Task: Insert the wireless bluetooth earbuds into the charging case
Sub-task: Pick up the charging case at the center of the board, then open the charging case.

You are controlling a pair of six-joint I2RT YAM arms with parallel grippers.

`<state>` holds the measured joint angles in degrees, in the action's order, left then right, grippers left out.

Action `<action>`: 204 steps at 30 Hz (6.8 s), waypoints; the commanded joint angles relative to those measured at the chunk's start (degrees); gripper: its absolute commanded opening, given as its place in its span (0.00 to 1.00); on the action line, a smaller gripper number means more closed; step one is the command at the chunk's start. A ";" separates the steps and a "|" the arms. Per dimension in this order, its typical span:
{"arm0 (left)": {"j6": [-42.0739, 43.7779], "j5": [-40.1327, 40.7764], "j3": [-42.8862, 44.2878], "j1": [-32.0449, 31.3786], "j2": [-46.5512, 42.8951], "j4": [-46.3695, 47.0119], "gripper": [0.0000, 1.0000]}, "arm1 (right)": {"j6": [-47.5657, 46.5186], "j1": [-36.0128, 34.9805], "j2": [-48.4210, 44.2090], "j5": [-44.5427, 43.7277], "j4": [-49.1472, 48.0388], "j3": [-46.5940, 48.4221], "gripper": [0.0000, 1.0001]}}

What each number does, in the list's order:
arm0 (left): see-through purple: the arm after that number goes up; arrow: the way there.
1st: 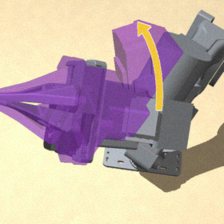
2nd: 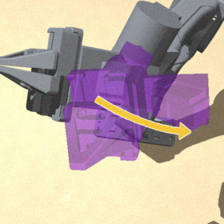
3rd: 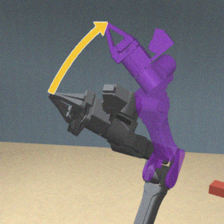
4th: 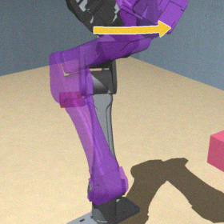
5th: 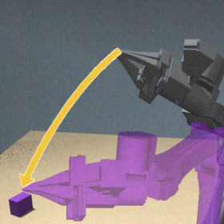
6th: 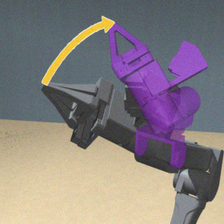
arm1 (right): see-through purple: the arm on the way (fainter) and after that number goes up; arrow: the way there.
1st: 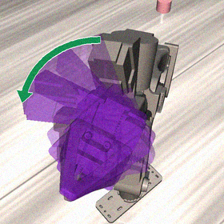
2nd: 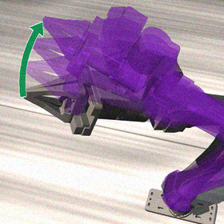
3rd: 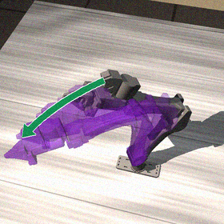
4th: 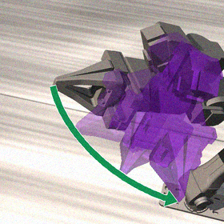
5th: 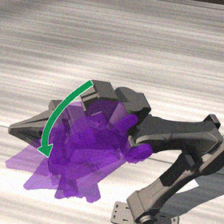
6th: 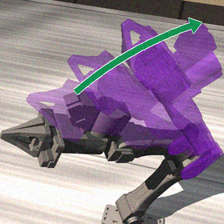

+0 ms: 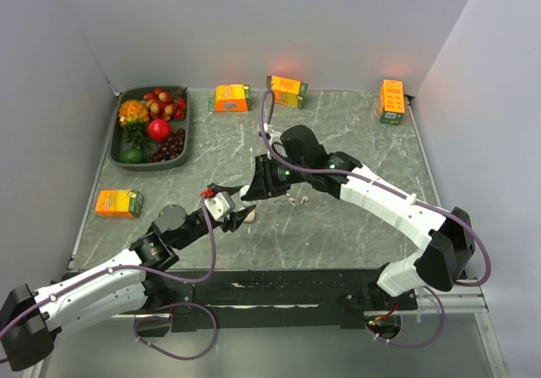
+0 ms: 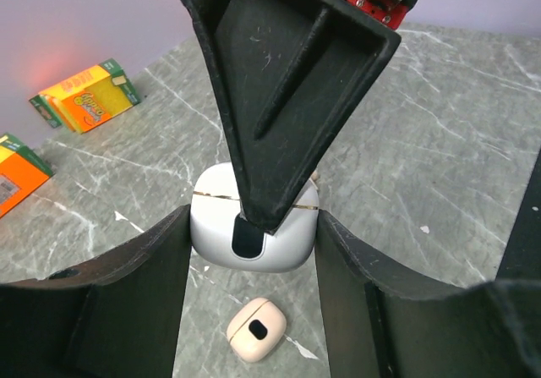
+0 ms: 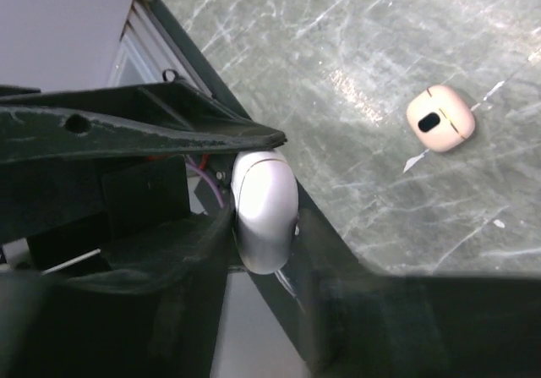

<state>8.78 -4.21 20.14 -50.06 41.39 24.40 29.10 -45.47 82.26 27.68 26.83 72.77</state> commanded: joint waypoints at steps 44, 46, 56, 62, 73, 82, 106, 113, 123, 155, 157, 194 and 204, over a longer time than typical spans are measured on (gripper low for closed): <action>-34.96 10.45 15.29 -0.12 11.01 -11.50 0.96 | -13.02 -0.23 -8.25 -6.93 10.96 6.86 0.00; -37.16 10.54 15.80 -0.03 10.99 -13.31 0.96 | -12.84 0.29 -8.78 -7.20 10.96 7.12 0.00; -41.30 7.81 16.06 0.05 13.46 -16.99 0.96 | -12.49 1.18 -9.39 -8.96 11.40 8.17 0.00; -31.55 6.04 15.82 -1.00 9.43 -15.02 0.96 | -12.40 2.14 -9.22 -8.17 12.89 8.87 0.00; 1.41 16.70 -5.54 -8.38 -1.39 13.01 0.89 | -11.53 2.58 -7.81 0.97 16.68 10.37 0.00; 1.24 13.53 -5.73 -8.38 2.91 22.17 0.81 | -13.02 2.23 -6.32 0.44 17.91 8.44 0.00; 7.57 5.97 -0.54 -8.91 8.45 14.54 0.76 | -12.84 -0.05 3.43 -0.17 17.29 13.18 0.00; 5.47 6.58 -0.19 -8.91 8.27 14.27 0.76 | -14.07 -1.02 3.00 -3.07 17.82 12.92 0.00; 2.65 5.70 1.21 -8.91 9.94 14.62 0.61 | -14.51 -2.34 2.47 -7.82 17.21 11.34 0.00; 3.00 7.11 1.13 -8.91 8.89 12.34 0.01 | -13.72 -4.80 -2.37 -23.45 20.45 15.90 0.63; 3.00 6.76 1.22 -8.91 9.24 12.25 0.01 | -14.34 -6.03 -1.67 -24.25 21.24 16.26 0.62; 2.92 7.37 1.48 -8.91 7.31 12.42 0.01 | -15.04 -8.05 1.85 -23.11 22.65 14.06 0.57; 2.91 7.46 0.78 -8.91 5.20 11.46 0.01 | -14.42 -6.64 0.27 -24.25 22.39 13.36 0.57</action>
<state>12.51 3.33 19.94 -58.74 48.42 33.50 14.59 -53.08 83.68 5.54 49.04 86.54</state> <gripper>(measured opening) 0.606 0.567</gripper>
